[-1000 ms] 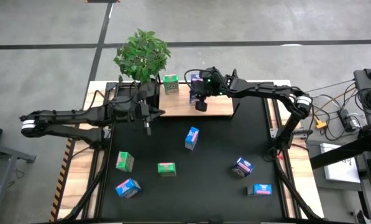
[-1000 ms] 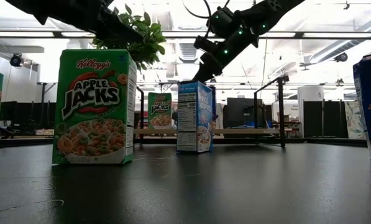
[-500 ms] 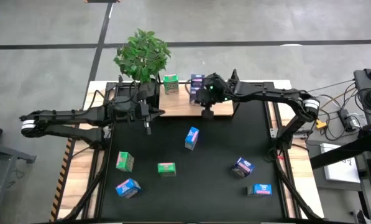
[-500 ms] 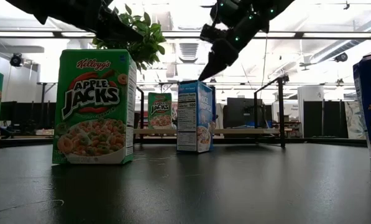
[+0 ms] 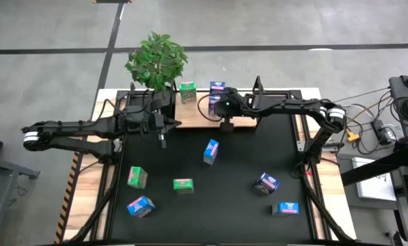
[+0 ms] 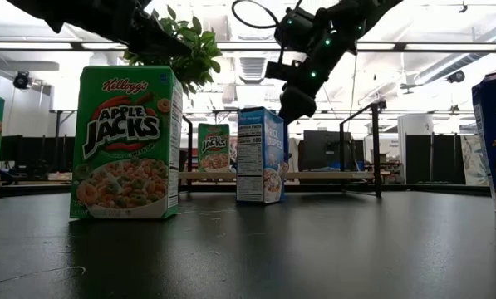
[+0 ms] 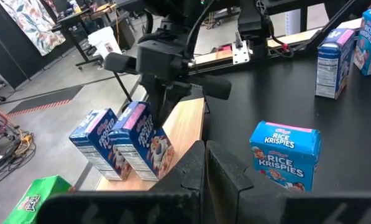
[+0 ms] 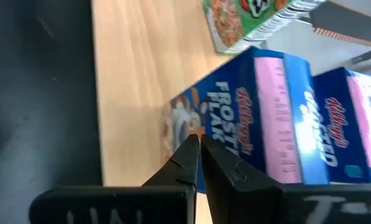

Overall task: Stack cereal on shelf
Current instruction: Adjust the blue cereal box on the shelf

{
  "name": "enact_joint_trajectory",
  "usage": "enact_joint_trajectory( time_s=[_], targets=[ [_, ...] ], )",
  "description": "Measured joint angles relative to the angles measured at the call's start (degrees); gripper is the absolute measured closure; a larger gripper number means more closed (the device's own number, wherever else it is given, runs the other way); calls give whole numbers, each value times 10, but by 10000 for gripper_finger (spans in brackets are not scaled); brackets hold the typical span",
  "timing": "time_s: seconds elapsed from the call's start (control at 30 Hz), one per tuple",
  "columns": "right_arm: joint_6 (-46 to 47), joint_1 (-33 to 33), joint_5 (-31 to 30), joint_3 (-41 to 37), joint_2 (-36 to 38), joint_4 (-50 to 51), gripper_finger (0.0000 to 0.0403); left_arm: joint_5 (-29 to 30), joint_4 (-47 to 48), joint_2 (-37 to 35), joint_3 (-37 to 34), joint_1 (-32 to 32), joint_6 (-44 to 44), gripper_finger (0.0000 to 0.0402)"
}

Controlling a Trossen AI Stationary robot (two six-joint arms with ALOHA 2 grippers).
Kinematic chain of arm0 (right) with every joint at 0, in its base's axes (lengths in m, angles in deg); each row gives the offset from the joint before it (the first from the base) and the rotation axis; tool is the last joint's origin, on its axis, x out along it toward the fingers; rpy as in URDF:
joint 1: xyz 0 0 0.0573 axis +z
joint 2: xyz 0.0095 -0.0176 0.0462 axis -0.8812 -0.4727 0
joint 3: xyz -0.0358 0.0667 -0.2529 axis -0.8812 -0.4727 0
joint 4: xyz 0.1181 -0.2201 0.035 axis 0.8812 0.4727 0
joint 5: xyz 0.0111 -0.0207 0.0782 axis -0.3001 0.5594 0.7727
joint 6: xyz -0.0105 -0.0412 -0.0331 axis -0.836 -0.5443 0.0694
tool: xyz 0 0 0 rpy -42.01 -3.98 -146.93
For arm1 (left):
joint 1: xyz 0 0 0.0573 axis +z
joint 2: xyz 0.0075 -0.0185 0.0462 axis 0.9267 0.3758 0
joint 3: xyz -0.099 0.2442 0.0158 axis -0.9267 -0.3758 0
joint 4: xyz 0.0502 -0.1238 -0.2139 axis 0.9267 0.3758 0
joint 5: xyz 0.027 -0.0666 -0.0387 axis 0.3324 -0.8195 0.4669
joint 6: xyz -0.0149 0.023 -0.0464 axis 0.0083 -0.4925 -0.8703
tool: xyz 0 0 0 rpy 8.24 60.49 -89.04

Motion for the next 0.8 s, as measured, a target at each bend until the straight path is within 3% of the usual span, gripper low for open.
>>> enact_joint_trajectory(
  time_s=[0.67, 0.8],
  targets=[
    [-25, -14, 1, -6, 0, -8, 394, 0, 0, 0, 0, 0, -2, 402],
    [-13, -12, 30, -15, 0, -10, 394, 0, 0, 0, 0, 0, -2, 402]
  ],
)
